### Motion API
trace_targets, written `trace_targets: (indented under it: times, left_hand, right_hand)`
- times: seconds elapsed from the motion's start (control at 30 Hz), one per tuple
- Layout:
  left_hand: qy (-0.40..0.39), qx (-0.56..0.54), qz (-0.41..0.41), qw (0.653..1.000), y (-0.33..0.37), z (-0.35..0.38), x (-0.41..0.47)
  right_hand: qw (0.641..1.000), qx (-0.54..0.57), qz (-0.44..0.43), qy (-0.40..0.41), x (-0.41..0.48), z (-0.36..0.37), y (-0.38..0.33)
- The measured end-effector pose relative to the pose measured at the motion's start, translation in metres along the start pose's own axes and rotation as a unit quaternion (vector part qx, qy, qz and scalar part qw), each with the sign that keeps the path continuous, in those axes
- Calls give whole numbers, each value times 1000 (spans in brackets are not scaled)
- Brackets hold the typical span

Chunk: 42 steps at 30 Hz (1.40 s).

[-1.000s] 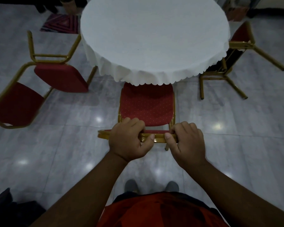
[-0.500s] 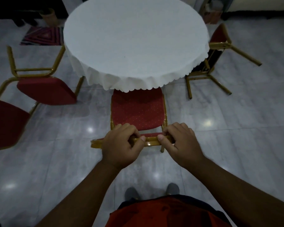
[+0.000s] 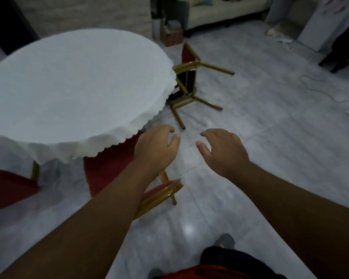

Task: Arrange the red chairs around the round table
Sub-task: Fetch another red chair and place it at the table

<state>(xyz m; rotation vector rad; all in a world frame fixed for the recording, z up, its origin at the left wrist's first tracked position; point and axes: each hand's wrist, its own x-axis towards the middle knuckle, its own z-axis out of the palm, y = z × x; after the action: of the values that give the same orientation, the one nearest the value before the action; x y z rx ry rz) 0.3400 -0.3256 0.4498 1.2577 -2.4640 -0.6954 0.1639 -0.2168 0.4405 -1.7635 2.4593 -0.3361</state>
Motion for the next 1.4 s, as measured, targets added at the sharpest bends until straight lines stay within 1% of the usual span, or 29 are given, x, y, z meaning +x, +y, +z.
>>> trace_targets:
  times: [0.1, 0.2, 0.27, 0.43, 0.53, 0.63, 0.73, 0.83, 0.93, 1.0, 1.1, 1.2, 1.27, 1.4]
  left_hand:
    - [-37, 17, 15, 999, 45, 16, 50]
    - [-72, -2, -20, 997, 97, 35, 105]
    - [-78, -13, -36, 996, 138, 48, 141]
    - [-107, 41, -35, 993, 241, 87, 213]
    - [-143, 52, -26, 988, 284, 111, 249]
    - [-158, 67, -3, 985, 319, 130, 288]
    - [-165, 75, 18, 983, 344, 148, 337]
    - [-176, 88, 22, 980, 359, 171, 398]
    - [-191, 94, 28, 977, 370, 194, 460]
    - [-196, 95, 37, 975, 379, 204, 499]
    - [-201, 134, 82, 967, 397, 219, 558]
    - [-210, 157, 109, 959, 418, 244, 616]
    - [-214, 165, 109, 956, 432, 266, 650]
    - [-225, 178, 80, 955, 462, 314, 720]
  right_hand:
    - [999, -16, 42, -9, 22, -29, 64]
    - [994, -20, 100, -27, 41, -66, 136]
    - [991, -29, 126, -37, 52, -93, 181]
    - [986, -37, 155, -46, 74, -144, 276]
    - [984, -53, 157, -57, 93, -161, 327]
    - [982, -64, 166, -57, 122, -168, 375]
    - [981, -65, 172, -64, 158, -166, 416]
    - [980, -64, 179, -61, 205, -165, 457]
    - [976, -59, 200, -59, 254, -169, 496]
    - [972, -51, 219, -71, 286, -172, 520]
    - [966, -29, 247, -73, 333, -175, 555]
    - [965, -16, 251, -67, 383, -176, 595]
    - [967, -18, 244, -68, 412, -173, 624]
    - [969, -21, 234, -82, 469, -160, 697]
